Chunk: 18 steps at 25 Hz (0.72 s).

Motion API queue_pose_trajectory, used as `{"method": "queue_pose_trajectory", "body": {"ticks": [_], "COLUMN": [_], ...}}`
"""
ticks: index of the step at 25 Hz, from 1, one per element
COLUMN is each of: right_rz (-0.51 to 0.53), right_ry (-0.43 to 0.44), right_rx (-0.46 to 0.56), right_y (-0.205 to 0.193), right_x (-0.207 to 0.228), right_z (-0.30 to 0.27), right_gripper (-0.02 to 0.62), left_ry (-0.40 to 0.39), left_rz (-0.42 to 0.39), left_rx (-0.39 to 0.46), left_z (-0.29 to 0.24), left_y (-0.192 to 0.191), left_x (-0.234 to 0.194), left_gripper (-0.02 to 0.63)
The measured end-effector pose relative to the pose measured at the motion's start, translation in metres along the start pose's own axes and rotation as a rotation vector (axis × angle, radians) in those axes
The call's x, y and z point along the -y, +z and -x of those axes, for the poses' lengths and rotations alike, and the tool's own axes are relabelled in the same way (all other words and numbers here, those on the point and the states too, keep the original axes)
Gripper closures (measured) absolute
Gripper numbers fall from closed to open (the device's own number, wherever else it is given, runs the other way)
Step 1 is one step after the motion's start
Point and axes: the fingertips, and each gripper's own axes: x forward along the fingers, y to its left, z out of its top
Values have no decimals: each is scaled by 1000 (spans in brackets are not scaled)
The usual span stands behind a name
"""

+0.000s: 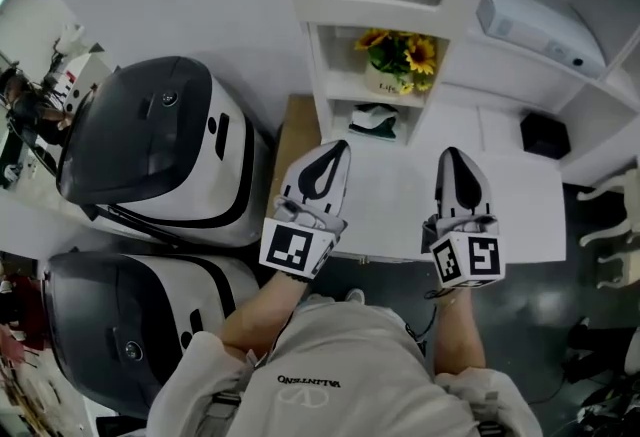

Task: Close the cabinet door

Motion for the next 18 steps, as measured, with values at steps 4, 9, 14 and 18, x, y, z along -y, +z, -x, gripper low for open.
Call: {"method": "queue_pose_trajectory", "body": {"ticks": [4, 9, 14, 18], "right_rz": [-36, -16, -16, -10], "right_ry": [-11, 0, 4, 22], "right_rx": [-13, 3, -8, -21], "right_y": [-8, -1, 0, -2], "right_x": [-2, -7, -12, -20], "right_z": [9, 11, 16, 20], "right_gripper": [584, 584, 584, 586], "left_ry": [15, 36, 63, 66], "left_rz": [15, -31, -25, -24], "left_rx": [-43, -57, -53, -47], "left_z": [20, 39, 51, 58], "left_y": [-13, -14, -9, -5], "left_x": [-4, -16, -21, -19], "left_gripper": [603, 603, 602, 603]}}
